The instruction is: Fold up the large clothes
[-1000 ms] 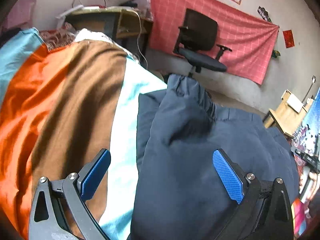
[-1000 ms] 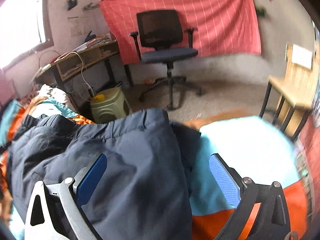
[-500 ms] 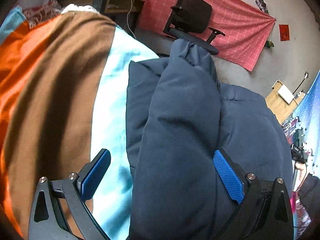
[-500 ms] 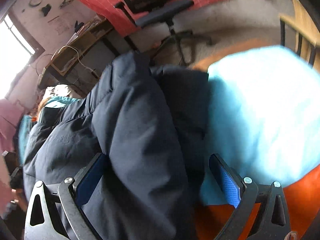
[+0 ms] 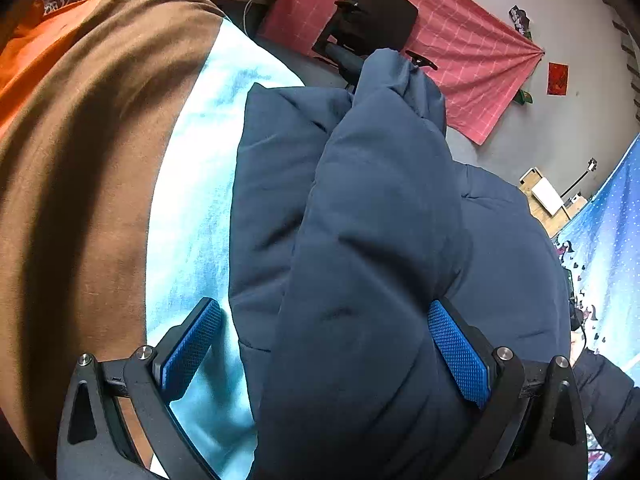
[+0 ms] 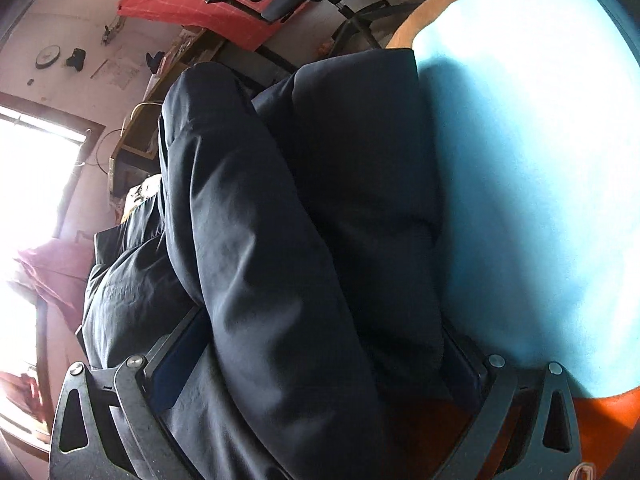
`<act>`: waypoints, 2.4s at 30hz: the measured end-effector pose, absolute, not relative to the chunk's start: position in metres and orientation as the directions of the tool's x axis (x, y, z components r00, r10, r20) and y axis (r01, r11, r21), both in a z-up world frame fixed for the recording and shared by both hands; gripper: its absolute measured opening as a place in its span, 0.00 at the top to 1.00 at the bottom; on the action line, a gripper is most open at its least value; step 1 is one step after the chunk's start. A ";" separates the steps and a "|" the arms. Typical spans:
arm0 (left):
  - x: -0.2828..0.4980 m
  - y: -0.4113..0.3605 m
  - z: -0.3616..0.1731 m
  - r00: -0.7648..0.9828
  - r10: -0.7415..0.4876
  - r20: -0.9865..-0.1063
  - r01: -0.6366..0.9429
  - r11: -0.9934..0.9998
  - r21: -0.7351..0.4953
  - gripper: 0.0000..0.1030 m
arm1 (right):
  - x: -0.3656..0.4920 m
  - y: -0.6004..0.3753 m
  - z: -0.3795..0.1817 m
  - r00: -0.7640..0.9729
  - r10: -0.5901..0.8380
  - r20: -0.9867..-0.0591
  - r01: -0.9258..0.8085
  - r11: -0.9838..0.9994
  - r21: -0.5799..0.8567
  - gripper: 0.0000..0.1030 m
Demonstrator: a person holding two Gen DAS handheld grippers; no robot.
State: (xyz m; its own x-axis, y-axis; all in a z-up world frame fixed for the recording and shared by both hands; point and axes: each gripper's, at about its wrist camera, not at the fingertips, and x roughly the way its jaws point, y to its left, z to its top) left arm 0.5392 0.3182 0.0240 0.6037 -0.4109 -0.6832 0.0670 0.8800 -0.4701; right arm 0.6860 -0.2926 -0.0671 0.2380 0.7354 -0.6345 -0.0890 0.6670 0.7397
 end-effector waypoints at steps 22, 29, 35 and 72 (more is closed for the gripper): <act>0.511 0.271 0.065 0.627 -0.245 -0.739 0.006 0.951 -0.309 0.75 | 0.675 -0.260 -0.035 0.243 0.672 -0.700 -0.146 0.738 0.658 0.48; 0.491 0.240 0.087 0.657 -0.133 -0.742 -0.038 0.977 -0.209 0.87 | 0.661 -0.253 -0.013 0.297 0.613 -0.732 -0.153 0.787 0.598 0.74; 0.484 0.209 0.115 0.679 -0.137 -0.721 -0.010 0.981 -0.195 0.90 | 0.644 -0.261 0.019 0.359 0.632 -0.687 -0.158 0.767 0.622 0.81; 0.403 0.198 0.157 0.673 -0.131 -0.728 0.017 0.987 -0.162 0.91 | 0.548 -0.237 0.101 0.302 0.608 -0.734 -0.210 0.794 0.571 0.82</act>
State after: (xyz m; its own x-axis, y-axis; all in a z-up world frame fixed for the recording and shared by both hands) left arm 0.4028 0.1978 0.1571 0.6731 -0.1310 -0.7279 0.0170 0.9867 -0.1619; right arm 0.5481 -0.2373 0.1014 0.3023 0.6078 -0.7343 -0.2099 0.7939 0.5707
